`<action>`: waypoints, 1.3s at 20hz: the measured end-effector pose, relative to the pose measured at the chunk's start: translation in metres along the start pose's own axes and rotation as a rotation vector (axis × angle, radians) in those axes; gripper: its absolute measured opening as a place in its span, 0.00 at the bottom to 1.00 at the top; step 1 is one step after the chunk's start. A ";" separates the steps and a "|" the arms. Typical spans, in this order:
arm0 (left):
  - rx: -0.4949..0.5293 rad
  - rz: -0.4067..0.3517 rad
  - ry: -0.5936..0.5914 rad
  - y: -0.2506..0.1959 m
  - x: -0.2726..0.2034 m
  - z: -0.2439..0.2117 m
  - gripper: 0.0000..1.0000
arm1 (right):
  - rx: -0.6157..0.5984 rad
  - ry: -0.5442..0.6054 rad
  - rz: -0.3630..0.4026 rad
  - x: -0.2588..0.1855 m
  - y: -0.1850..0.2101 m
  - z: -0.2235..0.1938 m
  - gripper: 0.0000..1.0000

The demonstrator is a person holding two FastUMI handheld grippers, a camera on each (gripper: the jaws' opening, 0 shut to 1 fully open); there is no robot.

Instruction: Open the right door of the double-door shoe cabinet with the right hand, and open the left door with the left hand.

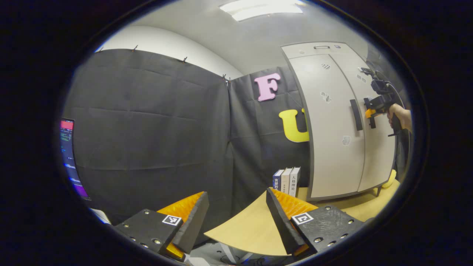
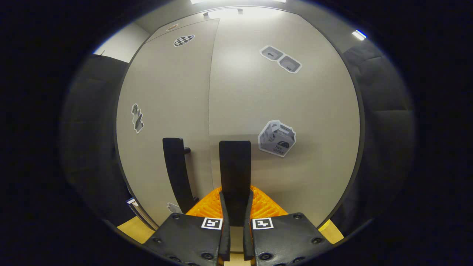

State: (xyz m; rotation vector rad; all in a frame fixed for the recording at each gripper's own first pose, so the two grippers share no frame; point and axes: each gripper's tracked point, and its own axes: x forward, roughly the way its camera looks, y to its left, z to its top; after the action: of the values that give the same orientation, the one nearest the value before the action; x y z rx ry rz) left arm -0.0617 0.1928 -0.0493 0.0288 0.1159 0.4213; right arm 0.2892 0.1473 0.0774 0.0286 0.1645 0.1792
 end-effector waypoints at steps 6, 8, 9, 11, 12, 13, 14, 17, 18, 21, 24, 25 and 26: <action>-0.013 -0.070 -0.004 -0.025 0.000 0.000 0.92 | -0.007 0.023 0.063 -0.036 -0.006 -0.004 0.15; -0.005 -0.093 -0.017 -0.036 0.001 0.003 0.92 | 0.001 0.026 0.078 -0.047 -0.008 -0.006 0.15; -0.003 -0.104 -0.025 -0.042 0.000 0.006 0.92 | 0.001 0.026 0.082 -0.051 -0.009 -0.006 0.15; -0.009 -0.129 -0.036 -0.054 -0.002 0.011 0.92 | 0.009 0.027 0.094 -0.059 -0.012 -0.007 0.15; -0.012 -0.140 -0.040 -0.059 -0.002 0.012 0.93 | 0.015 0.028 0.101 -0.064 -0.014 -0.008 0.15; -0.012 -0.150 -0.045 -0.066 -0.002 0.014 0.93 | 0.016 0.029 0.109 -0.069 -0.016 -0.009 0.15; -0.012 -0.159 -0.047 -0.070 -0.003 0.014 0.92 | 0.017 0.028 0.115 -0.073 -0.018 -0.009 0.15; -0.016 -0.188 -0.043 -0.087 -0.001 0.014 0.92 | 0.033 0.037 0.132 -0.084 -0.022 -0.012 0.15; -0.017 -0.200 -0.042 -0.093 -0.002 0.014 0.92 | 0.036 0.039 0.137 -0.087 -0.023 -0.012 0.15; -0.011 -0.228 -0.051 -0.109 -0.004 0.019 0.92 | 0.039 0.038 0.143 -0.098 -0.029 -0.014 0.15; -0.009 -0.252 -0.057 -0.122 -0.005 0.022 0.92 | 0.045 0.035 0.150 -0.108 -0.036 -0.016 0.15; -0.009 -0.258 -0.057 -0.126 -0.006 0.022 0.92 | 0.045 0.036 0.156 -0.109 -0.037 -0.016 0.15; -0.007 -0.264 -0.057 -0.130 -0.007 0.023 0.92 | 0.053 0.034 0.160 -0.110 -0.038 -0.015 0.15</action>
State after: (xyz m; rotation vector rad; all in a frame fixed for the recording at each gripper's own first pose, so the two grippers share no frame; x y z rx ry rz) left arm -0.0121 0.0714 -0.0321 0.0180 0.0603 0.1569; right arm 0.1866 0.0899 0.0781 0.0913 0.2007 0.3349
